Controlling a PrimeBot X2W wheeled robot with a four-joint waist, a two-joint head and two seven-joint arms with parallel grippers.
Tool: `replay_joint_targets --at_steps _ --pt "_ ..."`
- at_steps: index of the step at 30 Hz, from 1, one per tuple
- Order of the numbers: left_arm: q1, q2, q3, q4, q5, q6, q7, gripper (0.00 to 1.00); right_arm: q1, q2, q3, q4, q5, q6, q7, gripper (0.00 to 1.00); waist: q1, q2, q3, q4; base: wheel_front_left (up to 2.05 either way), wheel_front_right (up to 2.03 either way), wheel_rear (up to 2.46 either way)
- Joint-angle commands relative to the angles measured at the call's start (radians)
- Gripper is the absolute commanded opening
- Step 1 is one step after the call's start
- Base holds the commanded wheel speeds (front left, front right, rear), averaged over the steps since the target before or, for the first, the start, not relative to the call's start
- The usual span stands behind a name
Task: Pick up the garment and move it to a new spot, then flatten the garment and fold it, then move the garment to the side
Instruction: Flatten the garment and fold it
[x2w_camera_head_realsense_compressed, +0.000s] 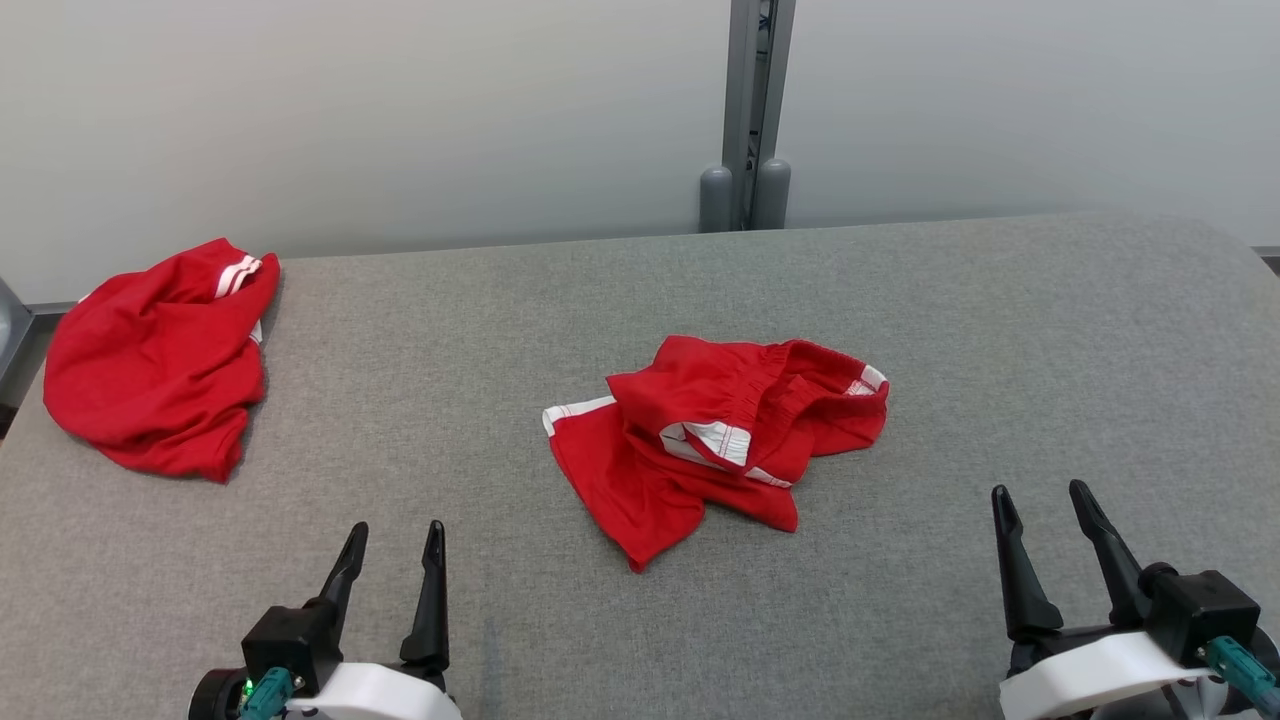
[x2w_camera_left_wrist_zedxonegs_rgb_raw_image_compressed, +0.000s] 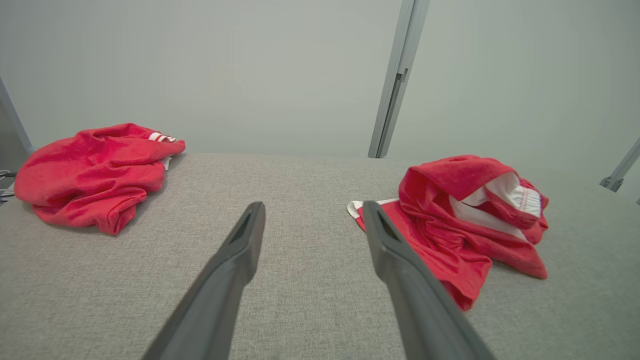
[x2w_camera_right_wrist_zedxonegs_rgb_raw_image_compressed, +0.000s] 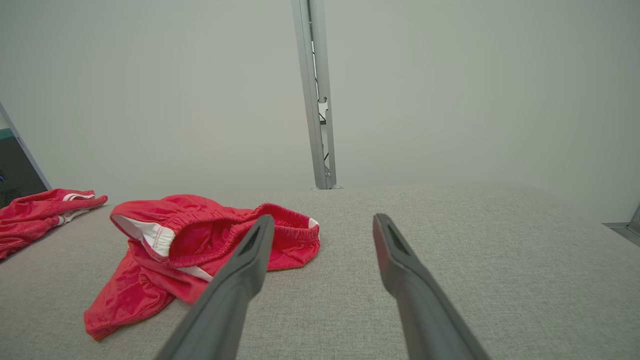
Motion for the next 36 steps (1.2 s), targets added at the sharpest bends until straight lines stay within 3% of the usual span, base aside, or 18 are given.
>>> replay_joint_targets --at_steps 1,13,18,24,29,36 --pt "-0.009 0.003 0.001 0.001 -0.002 0.004 -0.001 1.0 -0.005 -0.006 -0.003 0.0 0.002 0.0 -0.005 1.0 0.0 -0.0001 0.001 0.001 0.0 0.0 0.0" --pt "-0.02 0.003 -0.008 -0.006 0.008 -0.002 -0.001 1.0 -0.01 -0.006 -0.001 0.002 0.004 0.0 -0.005 1.0 0.0 -0.0001 0.012 0.006 0.0 0.0 0.0" --pt "-0.049 0.003 -0.045 0.007 0.043 -0.026 -0.001 1.0 -0.016 -0.006 0.003 0.002 0.005 0.0 -0.005 1.0 0.0 -0.0001 0.022 0.01 0.0 0.0 0.0" --pt "-0.138 0.003 -0.132 0.051 0.106 -0.079 -0.001 1.0 -0.028 -0.006 0.01 0.002 0.001 0.0 -0.005 1.0 0.0 -0.0001 0.042 0.006 0.0 0.0 0.0" --pt "-0.281 0.003 -0.274 0.14 0.167 -0.127 -0.001 1.0 -0.045 -0.006 0.024 0.005 0.003 0.0 -0.005 1.0 0.0 -0.0001 0.07 -0.021 0.0 0.0 0.0" --pt "-0.487 0.004 -0.49 0.288 0.193 -0.154 0.007 1.0 -0.066 -0.006 0.036 0.011 0.016 0.0 -0.005 1.0 0.0 -0.0001 0.118 -0.089 0.0 0.0 0.0"
